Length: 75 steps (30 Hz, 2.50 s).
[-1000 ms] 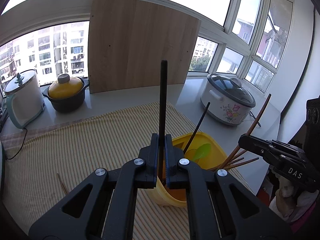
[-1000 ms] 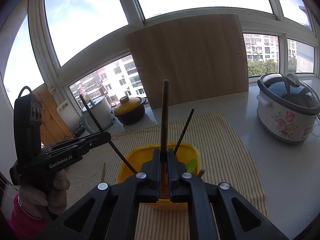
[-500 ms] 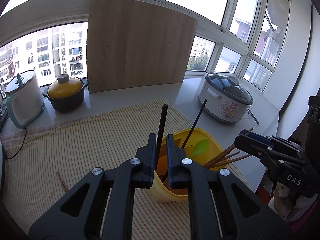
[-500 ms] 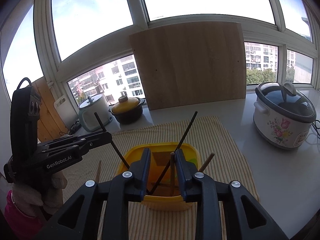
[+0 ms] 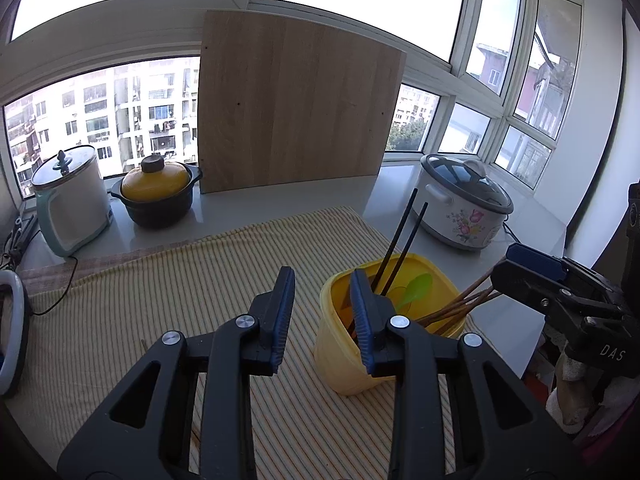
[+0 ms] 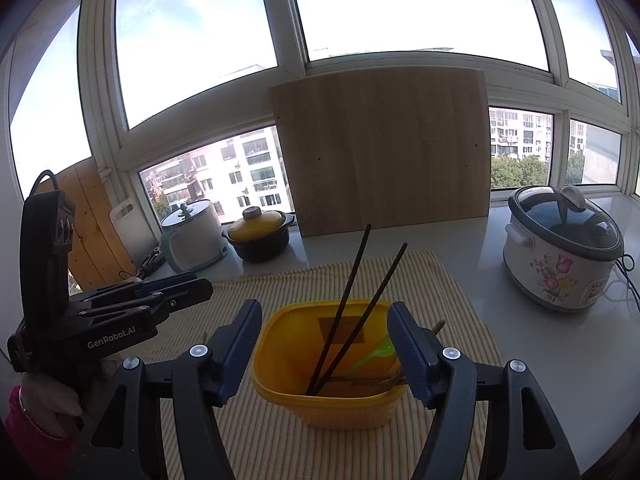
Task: Organize utensils
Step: 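Move both open tools back down over the two wooden chopsticks on the cloth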
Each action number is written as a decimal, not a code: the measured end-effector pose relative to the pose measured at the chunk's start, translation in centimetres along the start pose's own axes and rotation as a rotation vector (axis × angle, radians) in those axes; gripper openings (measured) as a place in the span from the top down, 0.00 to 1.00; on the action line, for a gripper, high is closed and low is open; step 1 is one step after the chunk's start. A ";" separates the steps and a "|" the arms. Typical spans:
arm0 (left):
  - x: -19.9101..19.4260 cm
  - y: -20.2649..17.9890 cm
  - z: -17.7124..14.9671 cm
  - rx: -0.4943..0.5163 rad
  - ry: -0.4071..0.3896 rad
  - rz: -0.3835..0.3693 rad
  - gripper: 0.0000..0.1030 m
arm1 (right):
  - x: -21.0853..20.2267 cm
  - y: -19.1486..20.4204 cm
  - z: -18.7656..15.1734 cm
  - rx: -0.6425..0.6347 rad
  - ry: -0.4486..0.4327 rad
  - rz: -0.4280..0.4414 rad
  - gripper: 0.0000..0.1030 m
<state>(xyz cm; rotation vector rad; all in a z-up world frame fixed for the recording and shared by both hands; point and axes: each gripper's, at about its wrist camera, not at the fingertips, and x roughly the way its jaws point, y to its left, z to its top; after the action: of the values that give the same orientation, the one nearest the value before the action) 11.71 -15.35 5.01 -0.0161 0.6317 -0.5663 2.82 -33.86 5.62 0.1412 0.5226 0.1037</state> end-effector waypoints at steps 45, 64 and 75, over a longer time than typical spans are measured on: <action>7.7 18.5 -13.2 -0.348 0.438 0.167 0.81 | 6.1 9.8 -8.4 -0.105 0.268 0.242 0.26; 9.4 17.3 -12.6 -0.271 0.484 0.221 0.86 | 6.3 8.8 -8.7 -0.038 0.292 0.240 0.26; 10.4 17.2 -12.3 -0.242 0.491 0.244 0.90 | 6.2 9.8 -8.3 -0.057 0.293 0.245 0.26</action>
<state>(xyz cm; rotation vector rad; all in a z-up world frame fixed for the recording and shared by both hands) 20.17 -4.06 -13.87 -0.0272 1.1610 -0.2515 3.38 -22.47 -3.02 0.1350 0.7925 0.3817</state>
